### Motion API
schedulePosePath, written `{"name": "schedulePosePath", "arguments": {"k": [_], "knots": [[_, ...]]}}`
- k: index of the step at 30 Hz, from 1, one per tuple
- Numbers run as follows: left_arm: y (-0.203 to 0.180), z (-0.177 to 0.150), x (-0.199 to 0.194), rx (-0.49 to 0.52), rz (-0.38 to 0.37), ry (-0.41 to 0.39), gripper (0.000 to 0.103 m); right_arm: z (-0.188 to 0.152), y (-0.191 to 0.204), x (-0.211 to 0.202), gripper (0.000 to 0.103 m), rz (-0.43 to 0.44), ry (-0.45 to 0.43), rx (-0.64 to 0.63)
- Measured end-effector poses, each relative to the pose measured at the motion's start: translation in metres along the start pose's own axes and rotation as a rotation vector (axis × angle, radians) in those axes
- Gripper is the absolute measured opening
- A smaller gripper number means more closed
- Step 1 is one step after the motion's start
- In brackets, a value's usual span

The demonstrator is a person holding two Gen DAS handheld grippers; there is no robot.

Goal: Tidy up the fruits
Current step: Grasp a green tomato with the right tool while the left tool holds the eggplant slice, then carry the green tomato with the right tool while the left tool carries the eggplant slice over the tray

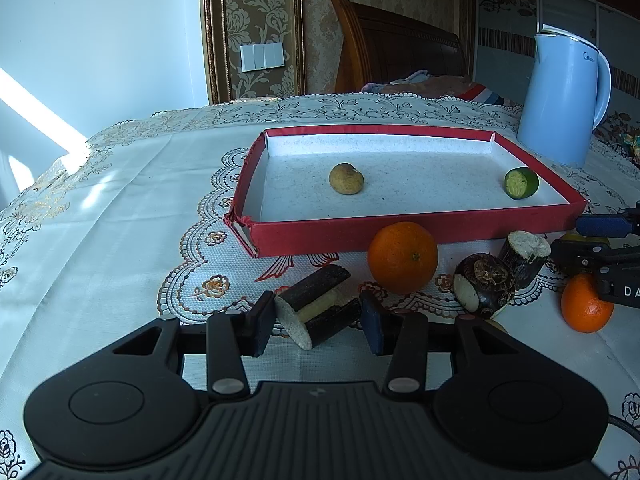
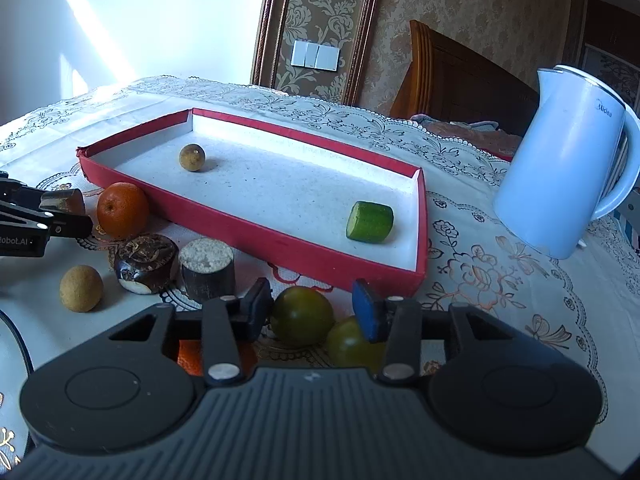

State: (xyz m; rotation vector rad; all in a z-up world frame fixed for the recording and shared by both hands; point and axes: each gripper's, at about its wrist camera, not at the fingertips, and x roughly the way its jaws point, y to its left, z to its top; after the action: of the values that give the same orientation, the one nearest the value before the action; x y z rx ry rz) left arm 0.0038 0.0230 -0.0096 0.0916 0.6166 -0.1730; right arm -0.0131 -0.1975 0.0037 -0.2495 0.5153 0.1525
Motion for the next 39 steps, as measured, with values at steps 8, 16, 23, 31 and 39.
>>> {"name": "schedulePosePath", "arguments": {"k": [8,16,23,31,39], "knots": [[0.001,0.001,0.0,-0.008,0.0,-0.002,0.045,-0.005,-0.004,-0.007,0.029,0.035,-0.011,0.05],[0.005,0.0,-0.001,-0.024,-0.004,-0.005,0.044,-0.009,-0.007,-0.016,0.028,0.039,-0.023,0.097],[0.006,0.0,-0.002,-0.027,-0.003,-0.011,0.044,-0.008,-0.021,-0.024,0.028,0.047,-0.038,0.17],[0.003,0.0,-0.008,-0.016,0.007,-0.043,0.044,0.001,-0.059,-0.037,0.028,0.065,-0.086,0.319],[0.005,0.005,-0.012,-0.017,0.019,-0.065,0.044,0.013,-0.066,-0.035,0.028,0.076,-0.11,0.352]]}}
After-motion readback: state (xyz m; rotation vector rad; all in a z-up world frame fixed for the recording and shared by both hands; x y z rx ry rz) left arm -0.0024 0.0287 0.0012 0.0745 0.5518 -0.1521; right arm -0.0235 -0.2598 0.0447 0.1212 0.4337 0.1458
